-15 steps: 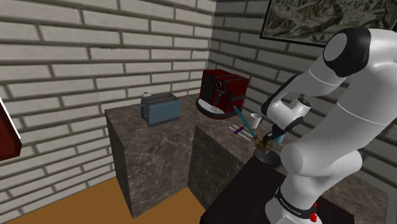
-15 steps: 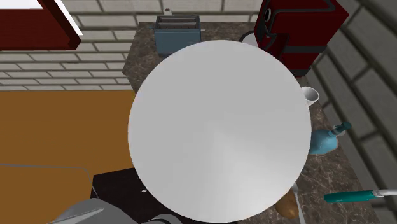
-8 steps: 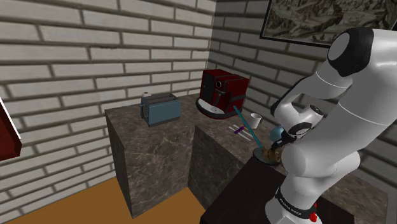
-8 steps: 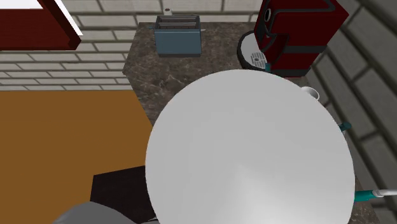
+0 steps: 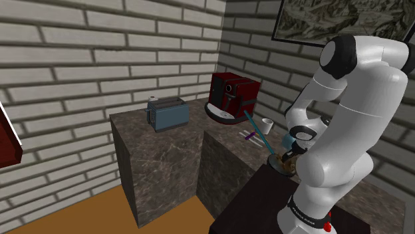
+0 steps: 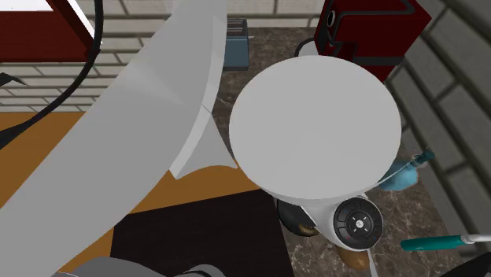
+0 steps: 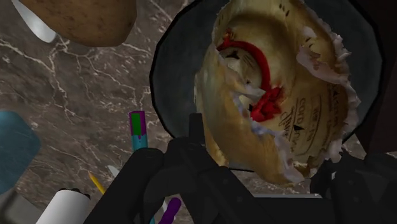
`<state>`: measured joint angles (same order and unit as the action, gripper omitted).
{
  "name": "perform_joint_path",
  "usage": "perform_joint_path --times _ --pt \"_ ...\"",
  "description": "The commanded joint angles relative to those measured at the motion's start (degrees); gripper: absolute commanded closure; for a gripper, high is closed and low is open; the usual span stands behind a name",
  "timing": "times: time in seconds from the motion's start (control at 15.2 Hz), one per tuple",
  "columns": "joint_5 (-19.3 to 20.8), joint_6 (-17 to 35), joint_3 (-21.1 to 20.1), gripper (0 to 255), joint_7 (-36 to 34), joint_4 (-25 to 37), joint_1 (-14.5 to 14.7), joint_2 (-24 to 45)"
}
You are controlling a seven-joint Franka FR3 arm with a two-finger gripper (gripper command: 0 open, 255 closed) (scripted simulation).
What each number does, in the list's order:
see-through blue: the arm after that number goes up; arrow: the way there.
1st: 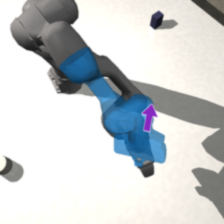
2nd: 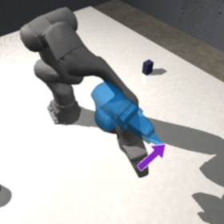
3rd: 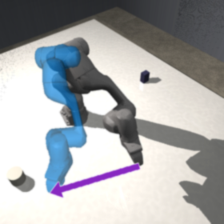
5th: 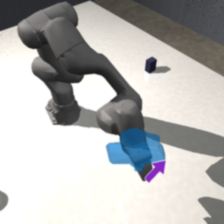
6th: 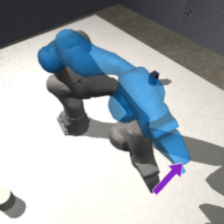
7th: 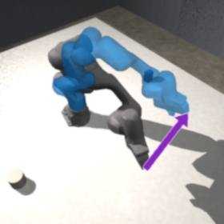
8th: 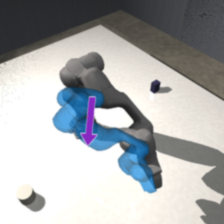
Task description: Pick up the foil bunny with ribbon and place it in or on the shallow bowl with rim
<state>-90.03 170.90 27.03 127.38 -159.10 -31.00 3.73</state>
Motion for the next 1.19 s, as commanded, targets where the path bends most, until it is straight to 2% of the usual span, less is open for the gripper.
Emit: perform_joint_path --times 0.0,0.33,0.4,0.73,0.79,0.86,0.92,0.99,1.06,1.12 --pt "-1.3 -0.1 -0.2 255 1.0 0.0 0.1 0.5" --pt "-1.3 -0.1 -0.2 255 1.0 0.0 0.1 0.5" --pt "-1.1 -0.1 -0.2 0 0.8 -0.1 0.1 0.4" --pt "-1.3 -0.1 -0.2 0 1.0 0.0 0.1 0.5" --pt "6.8 1.4 0.4 0 -6.0 -2.7 0.0 -3.6" --pt "18.1 2.8 0.8 0 -15.6 -5.9 -0.7 -8.1" --pt "33.3 3.5 -0.4 0 -28.1 -9.5 -4.5 -12.9" --pt "45.0 2.7 -3.7 0 -37.3 -11.9 -10.3 -16.3" --pt "43.2 2.3 -5.8 0 -36.0 -11.6 -12.1 -16.1" --pt "42.8 2.3 -6.3 0 -35.7 -11.6 -12.5 -16.0"
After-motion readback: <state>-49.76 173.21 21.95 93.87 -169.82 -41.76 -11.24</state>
